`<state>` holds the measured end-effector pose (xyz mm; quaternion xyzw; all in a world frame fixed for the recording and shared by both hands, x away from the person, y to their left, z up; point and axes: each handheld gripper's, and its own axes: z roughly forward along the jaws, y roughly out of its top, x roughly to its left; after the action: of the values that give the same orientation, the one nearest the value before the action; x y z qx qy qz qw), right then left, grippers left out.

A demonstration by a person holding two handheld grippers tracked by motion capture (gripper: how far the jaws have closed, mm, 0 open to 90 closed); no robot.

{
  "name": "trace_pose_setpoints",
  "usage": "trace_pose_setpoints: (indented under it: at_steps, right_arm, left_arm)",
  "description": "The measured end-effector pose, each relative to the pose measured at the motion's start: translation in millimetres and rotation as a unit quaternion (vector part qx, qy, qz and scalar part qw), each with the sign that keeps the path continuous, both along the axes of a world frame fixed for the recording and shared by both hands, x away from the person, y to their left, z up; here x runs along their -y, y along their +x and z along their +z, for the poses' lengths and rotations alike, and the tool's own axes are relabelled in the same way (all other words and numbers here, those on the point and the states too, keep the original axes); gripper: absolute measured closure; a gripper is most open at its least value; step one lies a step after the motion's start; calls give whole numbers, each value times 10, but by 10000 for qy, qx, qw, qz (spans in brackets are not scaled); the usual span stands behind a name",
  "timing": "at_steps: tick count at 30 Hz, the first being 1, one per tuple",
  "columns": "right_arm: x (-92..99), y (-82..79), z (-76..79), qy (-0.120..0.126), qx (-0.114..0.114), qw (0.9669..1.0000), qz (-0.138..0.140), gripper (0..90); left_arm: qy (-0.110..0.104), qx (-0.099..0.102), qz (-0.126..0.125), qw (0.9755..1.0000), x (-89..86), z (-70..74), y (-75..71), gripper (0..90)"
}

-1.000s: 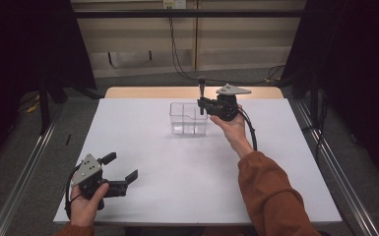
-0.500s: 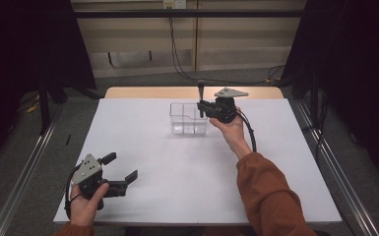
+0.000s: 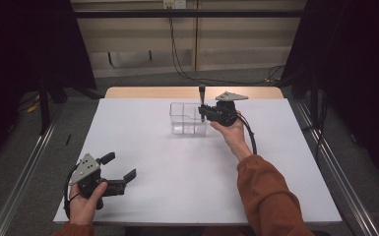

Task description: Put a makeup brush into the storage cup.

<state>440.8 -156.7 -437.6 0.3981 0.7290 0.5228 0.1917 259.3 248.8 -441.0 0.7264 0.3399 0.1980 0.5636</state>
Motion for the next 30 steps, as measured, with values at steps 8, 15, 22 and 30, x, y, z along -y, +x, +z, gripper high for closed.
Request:
trace_pose_setpoints:
  at_steps: [8, 15, 22, 30]
  right_arm:
    - [-9, -6, -56, -31, -92, 10000, 9, 797]
    - [-24, -8, -96, -5, -129, 9999, 36, 795]
    - [-15, -12, -83, 26, -94, 10000, -8, 759]
    - [33, -37, -45, 168, -22, 9999, -33, 685]
  left_arm:
    - [18, 14, -9, 10000, 5, 1, -3, 19]
    - [60, 12, -28, 10000, 13, -1, -1, 19]
    - [74, -2, -19, 10000, 14, -8, 3, 19]
    - [80, 10, -9, 10000, 11, -7, 4, 19]
